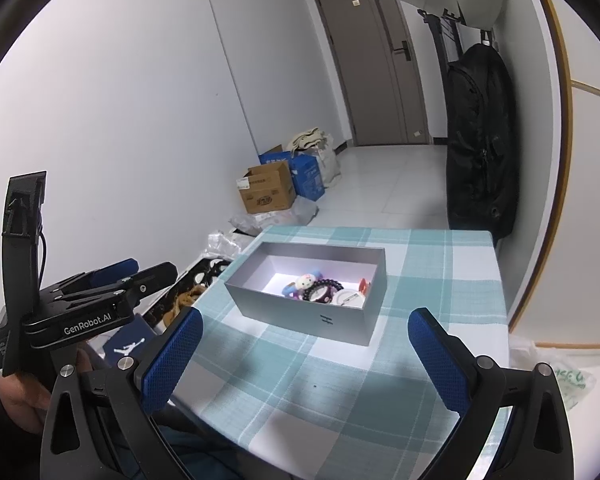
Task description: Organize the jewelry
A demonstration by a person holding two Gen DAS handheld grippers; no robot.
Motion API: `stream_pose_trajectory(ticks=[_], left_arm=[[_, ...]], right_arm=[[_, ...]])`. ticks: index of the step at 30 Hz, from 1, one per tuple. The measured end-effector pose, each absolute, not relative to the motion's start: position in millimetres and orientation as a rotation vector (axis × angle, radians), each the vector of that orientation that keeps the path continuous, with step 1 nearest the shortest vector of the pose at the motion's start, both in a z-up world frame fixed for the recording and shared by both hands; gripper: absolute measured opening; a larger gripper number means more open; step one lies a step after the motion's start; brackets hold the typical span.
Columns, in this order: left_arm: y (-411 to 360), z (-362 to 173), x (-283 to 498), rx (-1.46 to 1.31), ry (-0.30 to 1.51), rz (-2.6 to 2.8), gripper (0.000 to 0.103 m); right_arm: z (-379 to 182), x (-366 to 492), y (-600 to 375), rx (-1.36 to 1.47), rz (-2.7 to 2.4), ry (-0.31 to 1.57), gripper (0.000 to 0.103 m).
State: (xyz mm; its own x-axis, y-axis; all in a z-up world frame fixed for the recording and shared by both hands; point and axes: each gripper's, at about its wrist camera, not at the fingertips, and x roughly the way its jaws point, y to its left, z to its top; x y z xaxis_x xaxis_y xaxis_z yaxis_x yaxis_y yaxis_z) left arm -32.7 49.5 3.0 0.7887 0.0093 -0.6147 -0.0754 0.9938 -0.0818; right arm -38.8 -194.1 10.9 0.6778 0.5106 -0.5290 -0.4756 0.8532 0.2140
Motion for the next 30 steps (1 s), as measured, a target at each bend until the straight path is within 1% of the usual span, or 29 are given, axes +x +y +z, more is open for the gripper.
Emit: stream_pose_trajectory(ticks=[30], left_arm=[[47.5,5.3,-30.6,-0.110,0.676,0.039,0.076]], right_arm=[[8.8,-37.5,-193.0,0.055,0.547,0.620,0.103]])
